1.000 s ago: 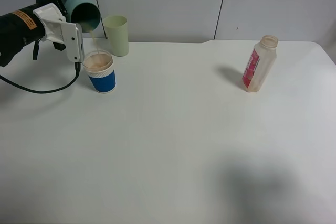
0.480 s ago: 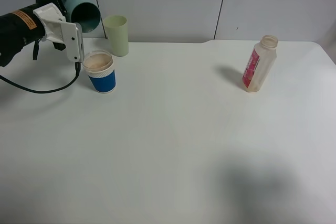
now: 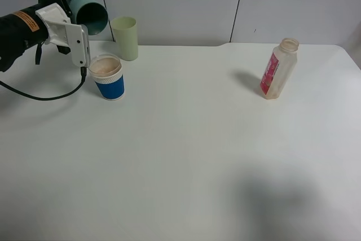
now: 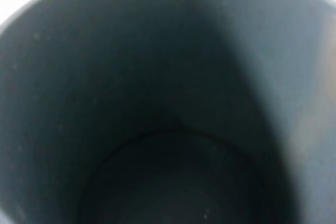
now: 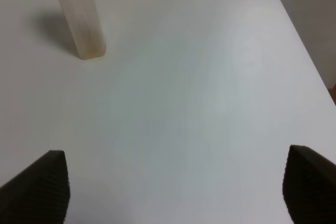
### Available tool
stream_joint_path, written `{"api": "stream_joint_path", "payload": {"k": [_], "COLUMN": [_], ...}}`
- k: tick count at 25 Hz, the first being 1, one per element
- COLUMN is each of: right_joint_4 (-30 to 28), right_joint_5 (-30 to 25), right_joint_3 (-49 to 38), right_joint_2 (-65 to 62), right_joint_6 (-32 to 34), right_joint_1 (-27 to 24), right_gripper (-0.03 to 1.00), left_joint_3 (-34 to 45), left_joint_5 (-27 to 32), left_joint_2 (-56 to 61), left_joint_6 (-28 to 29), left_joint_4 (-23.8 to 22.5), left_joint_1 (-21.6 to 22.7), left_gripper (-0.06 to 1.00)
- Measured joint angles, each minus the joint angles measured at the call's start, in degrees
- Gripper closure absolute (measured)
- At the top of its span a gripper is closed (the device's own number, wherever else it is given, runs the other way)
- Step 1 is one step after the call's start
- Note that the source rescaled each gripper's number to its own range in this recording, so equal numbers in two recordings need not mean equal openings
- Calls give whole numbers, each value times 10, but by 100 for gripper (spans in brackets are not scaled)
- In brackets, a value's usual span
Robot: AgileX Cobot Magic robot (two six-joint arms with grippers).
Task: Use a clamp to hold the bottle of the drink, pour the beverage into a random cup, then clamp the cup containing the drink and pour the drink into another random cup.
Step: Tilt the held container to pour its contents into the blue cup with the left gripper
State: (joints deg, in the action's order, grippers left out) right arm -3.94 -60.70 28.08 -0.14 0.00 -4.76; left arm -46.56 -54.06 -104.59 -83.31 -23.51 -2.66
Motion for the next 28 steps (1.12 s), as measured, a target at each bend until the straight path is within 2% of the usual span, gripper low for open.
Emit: {"api": "stream_joint_path", "payload": {"k": [15,24,25,26,28], "right_joint_4": [0,0,0,0,0], "right_joint_5": [0,0,0,0,0], "right_joint_3": [0,0,0,0,0], "right_joint_2": [0,0,0,0,0], "right_joint_6": [0,0,0,0,0], "right_joint_1": [0,0,0,0,0], "right_gripper": [30,30,30,30,30], "left_joint_3": [0,0,0,0,0], "left_joint_5": [0,0,0,0,0], "left_joint_2": [0,0,0,0,0], "left_joint_6": [2,113,164,259,294], "left_joint_4": [0,1,1,2,2], "left_joint_1": [0,0,0,0,0], "left_gripper": [94,94,94,94,94]}}
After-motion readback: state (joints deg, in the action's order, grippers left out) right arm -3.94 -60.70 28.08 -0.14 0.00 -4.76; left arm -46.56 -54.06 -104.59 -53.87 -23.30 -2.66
